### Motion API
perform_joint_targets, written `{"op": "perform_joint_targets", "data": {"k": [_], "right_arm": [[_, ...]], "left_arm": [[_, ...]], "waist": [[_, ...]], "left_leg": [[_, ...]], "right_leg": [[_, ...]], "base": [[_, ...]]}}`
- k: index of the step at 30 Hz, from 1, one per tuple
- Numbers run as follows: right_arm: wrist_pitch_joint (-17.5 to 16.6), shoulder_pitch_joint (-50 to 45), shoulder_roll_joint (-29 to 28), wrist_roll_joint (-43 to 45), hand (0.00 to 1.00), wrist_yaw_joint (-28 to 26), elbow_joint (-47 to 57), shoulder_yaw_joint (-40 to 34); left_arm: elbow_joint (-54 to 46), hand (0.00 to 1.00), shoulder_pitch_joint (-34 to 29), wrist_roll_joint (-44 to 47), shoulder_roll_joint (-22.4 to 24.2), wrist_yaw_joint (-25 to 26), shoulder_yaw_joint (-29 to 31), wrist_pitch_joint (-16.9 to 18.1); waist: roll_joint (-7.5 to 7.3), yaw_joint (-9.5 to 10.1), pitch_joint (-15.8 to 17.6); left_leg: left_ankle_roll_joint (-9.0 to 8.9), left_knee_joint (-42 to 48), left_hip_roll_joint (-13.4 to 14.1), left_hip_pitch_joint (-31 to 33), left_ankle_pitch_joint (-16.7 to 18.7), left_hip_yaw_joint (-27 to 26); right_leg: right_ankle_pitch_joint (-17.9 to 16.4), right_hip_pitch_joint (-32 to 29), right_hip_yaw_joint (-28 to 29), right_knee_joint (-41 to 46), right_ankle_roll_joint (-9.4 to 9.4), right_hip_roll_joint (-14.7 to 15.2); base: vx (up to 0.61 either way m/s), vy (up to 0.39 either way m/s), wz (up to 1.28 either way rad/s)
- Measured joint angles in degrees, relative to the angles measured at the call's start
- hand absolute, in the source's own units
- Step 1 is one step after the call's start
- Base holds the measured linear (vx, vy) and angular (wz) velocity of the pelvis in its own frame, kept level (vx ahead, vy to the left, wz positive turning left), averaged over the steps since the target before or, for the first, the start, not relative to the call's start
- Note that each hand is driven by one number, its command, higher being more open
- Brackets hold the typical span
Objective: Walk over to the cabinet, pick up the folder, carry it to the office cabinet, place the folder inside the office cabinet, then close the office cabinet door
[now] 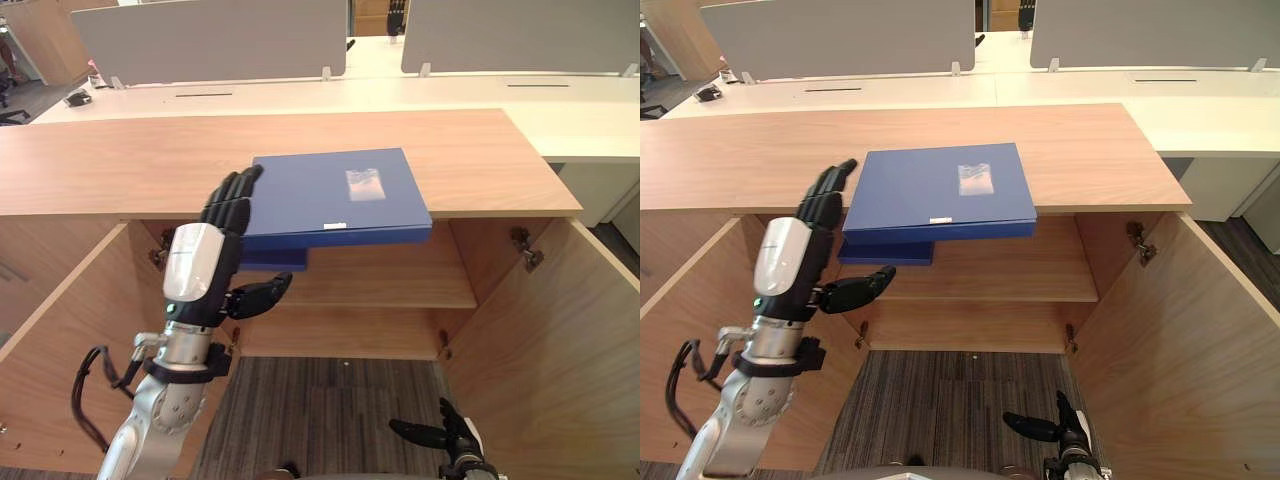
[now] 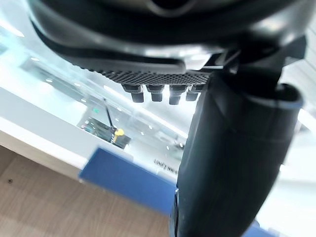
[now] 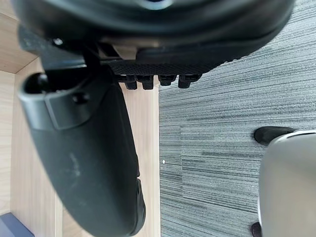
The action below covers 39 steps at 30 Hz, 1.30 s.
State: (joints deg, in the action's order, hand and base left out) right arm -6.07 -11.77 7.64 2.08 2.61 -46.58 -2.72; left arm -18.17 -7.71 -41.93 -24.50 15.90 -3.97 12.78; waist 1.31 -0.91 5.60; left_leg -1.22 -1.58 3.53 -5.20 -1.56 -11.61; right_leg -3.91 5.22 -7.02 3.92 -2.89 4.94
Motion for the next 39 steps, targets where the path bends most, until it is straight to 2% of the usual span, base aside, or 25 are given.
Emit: {"op": "perform_joint_targets", "data": {"k": [3,4,11,17,23,26,29,31,33,34,37,39], "right_arm": [[0.00,-0.13,0.28,0.03,1.00,-0.14,0.03,0.66],[0.01,-0.17,0.34,0.03,1.00,-0.13,0.03,0.68],[0.02,0.05,0.79,0.09,1.00,-0.16,0.62,0.55],[0.02,0.24,0.79,0.55,1.00,-0.15,1.39,0.40],[0.04,-0.02,0.75,0.56,1.00,-0.01,1.47,0.21],[0.46,-0.74,-0.80,1.28,1.00,0.86,8.63,-2.11],[0.34,-1.48,-1.97,4.26,1.00,1.73,20.56,-3.29],[0.03,-2.27,-2.57,5.83,1.00,1.94,27.98,-4.09],[-0.35,-2.91,-2.72,7.87,1.00,2.05,35.82,-5.07],[-0.36,-3.03,-2.76,8.03,1.00,2.05,37.94,-5.43],[-0.67,-4.42,-2.63,10.98,1.00,1.31,50.18,-6.66],[-1.02,-4.55,-2.14,12.86,1.00,0.24,55.61,-6.79]], "left_arm": [[5.73,1.00,3.22,-2.75,-0.52,-0.07,-0.34,-2.58],[7.53,0.00,4.13,-3.85,-0.80,-0.16,-0.36,-3.75],[9.36,0.00,10.16,-8.78,-2.04,0.31,0.14,-7.03],[8.14,0.00,14.10,-9.24,-2.91,2.59,0.27,-5.75],[1.90,0.00,9.14,-3.51,1.32,1.35,-0.61,-4.12],[-6.74,0.00,2.83,2.77,4.35,-1.39,-3.61,-1.16],[-10.91,0.00,-1.51,11.66,7.78,-4.31,-6.02,1.08],[-12.45,0.00,-3.85,16.86,8.48,-5.44,-6.19,1.74],[-13.78,0.00,-5.93,28.88,8.84,-7.63,-5.85,1.89],[-14.09,0.00,-6.45,31.99,8.90,-7.82,-5.85,1.96],[-17.11,0.00,-9.80,50.03,9.55,-12.89,-4.11,1.86],[-18.40,0.00,-11.21,56.81,9.56,-15.40,-3.27,1.82]], "waist": [[-0.05,-1.02,-0.05],[-0.15,-1.43,-0.08],[-0.68,-1.49,-0.37],[-0.76,-1.70,-0.48],[-0.95,-1.71,-0.60],[-0.94,-1.72,-0.61],[-0.94,-1.72,-0.62],[-0.94,-1.72,-0.62],[-0.94,-1.66,-0.61],[-0.96,-1.66,-0.60],[-1.04,-1.65,-0.55],[-1.08,-1.63,-0.53]], "left_leg": [[0.02,-2.46,-0.14,-0.90,-1.16,-0.17],[0.03,-2.73,-0.18,-0.92,-1.19,-0.28],[0.16,-3.42,-0.53,-1.18,-1.09,-1.28],[0.19,-3.46,-0.60,-1.19,-1.07,-1.53],[0.16,-3.46,-0.56,-0.76,-1.05,-2.04],[0.17,-3.44,-0.57,-0.60,-1.06,-2.21],[0.17,-3.44,-0.53,-0.72,-1.05,-2.53],[0.18,-3.44,-0.51,-0.84,-1.04,-2.72],[0.19,-3.44,-0.51,-0.85,-1.02,-2.98],[0.20,-3.44,-0.52,-0.86,-1.02,-3.03],[0.25,-3.43,-0.55,-0.89,-0.97,-3.22],[0.24,-3.43,-0.53,-0.90,-0.94,-3.31]], "right_leg": [[0.06,-0.42,0.24,-0.08,0.07,-0.19],[0.08,-0.54,0.32,-0.21,0.08,-0.20],[0.75,-0.81,1.36,-1.59,0.20,-0.07],[1.83,-0.28,1.68,-3.34,0.08,-0.07],[1.98,-0.88,2.36,-3.36,-0.17,-0.07],[2.12,-0.96,2.66,-3.27,-0.31,-0.10],[2.13,-1.17,3.03,-2.90,-0.31,-0.15],[2.18,-1.20,3.25,-2.80,-0.34,-0.17],[2.31,-1.32,3.50,-2.80,-0.36,-0.16],[2.35,-1.35,3.57,-2.80,-0.37,-0.16],[2.40,-1.44,3.76,-2.82,-0.43,-0.14],[2.41,-1.48,3.85,-2.83,-0.44,-0.17]], "base": [[0.02,-0.012,-0.06],[0.03,-0.003,-0.10],[0.03,0.007,-0.08],[-0.02,-0.004,-0.04],[-0.02,-0.007,-0.04],[0.01,-0.016,-0.04],[-0.03,-0.014,-0.05],[-0.04,-0.012,-0.06],[-0.04,-0.009,-0.06],[-0.02,-0.003,-0.05],[-0.01,-0.003,-0.02],[0.00,0.000,0.00]]}}
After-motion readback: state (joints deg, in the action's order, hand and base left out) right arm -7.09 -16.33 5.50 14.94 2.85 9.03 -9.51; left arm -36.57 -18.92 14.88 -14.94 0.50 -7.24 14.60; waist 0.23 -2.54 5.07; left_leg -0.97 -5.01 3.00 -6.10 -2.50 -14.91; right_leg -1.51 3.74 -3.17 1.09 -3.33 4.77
